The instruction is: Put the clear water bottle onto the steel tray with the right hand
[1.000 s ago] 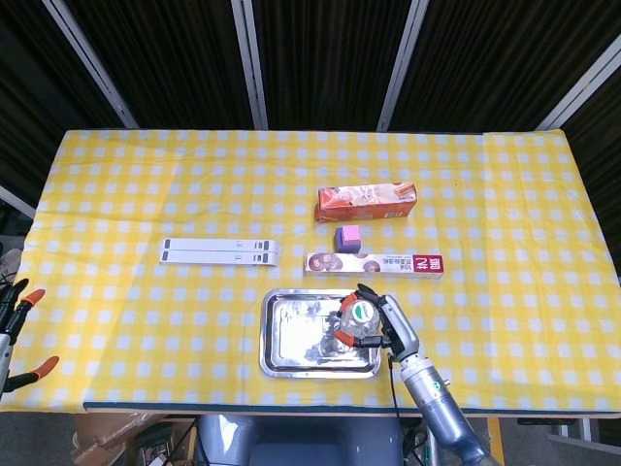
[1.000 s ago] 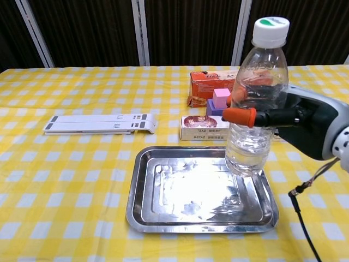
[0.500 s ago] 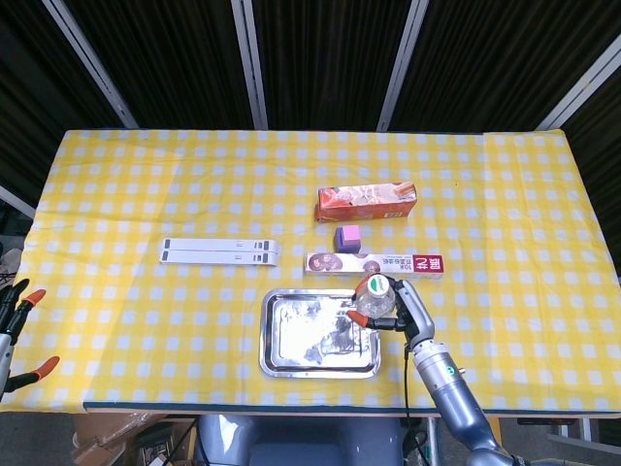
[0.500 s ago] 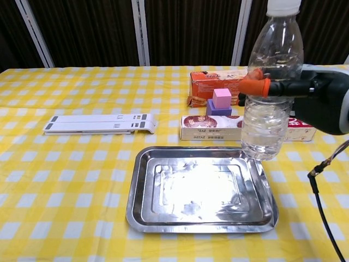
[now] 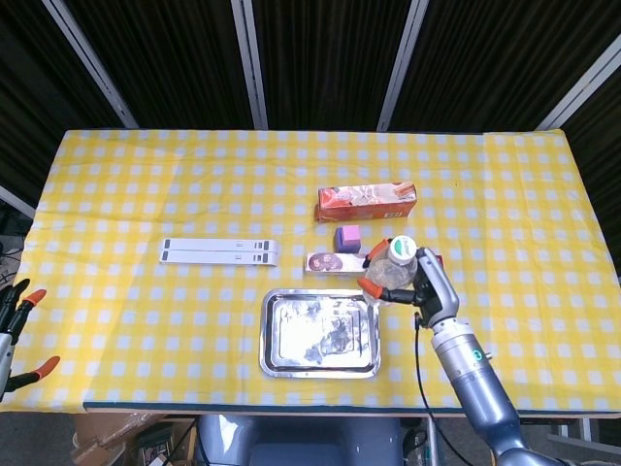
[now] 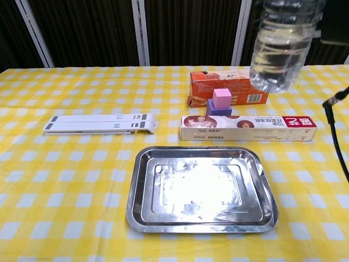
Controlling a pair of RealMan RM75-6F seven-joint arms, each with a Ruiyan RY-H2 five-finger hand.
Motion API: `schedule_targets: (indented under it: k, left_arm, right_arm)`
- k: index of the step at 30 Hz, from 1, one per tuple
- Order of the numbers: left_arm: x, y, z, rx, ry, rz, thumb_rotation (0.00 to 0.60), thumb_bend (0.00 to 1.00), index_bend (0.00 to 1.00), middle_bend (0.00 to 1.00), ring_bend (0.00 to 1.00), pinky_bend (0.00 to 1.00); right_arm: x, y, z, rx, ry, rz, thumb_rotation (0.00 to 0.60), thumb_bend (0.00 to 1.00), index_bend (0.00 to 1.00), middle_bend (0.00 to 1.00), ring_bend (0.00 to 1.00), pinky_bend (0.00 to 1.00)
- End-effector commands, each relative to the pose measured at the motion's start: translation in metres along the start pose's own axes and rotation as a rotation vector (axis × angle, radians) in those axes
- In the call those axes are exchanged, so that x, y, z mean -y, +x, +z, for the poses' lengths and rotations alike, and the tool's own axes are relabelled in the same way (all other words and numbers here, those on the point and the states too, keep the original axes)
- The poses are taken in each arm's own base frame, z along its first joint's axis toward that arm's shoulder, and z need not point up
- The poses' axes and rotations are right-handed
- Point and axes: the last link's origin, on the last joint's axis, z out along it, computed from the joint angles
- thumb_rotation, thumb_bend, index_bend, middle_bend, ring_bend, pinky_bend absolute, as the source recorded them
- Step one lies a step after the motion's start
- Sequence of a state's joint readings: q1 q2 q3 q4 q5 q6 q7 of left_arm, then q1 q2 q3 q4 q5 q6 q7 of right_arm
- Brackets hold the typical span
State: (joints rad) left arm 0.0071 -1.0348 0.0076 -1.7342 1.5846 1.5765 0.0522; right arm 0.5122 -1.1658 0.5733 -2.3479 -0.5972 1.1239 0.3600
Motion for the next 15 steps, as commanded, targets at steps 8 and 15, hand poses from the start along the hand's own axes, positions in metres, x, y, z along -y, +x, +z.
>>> schedule_targets:
  k: [8,15]
  left_arm:
    - [0.001,0.001,-0.001,-0.003,0.002,-0.007,0.600,0.19,0.12,0.00,0.00,0.00]
    - [0.001,0.001,-0.001,-0.004,-0.001,-0.005,0.600,0.19,0.12,0.00,0.00,0.00]
  right_arm:
    - [-0.010,0.002,0.001,-0.021,-0.110,-0.065,0.600,0.90,0.90,0.70,0.36,0.00]
    - [-0.059,-0.010,-0.005,0.008,-0.228,0.041,0.600,0.90,0.90,0.70,0.36,0.00]
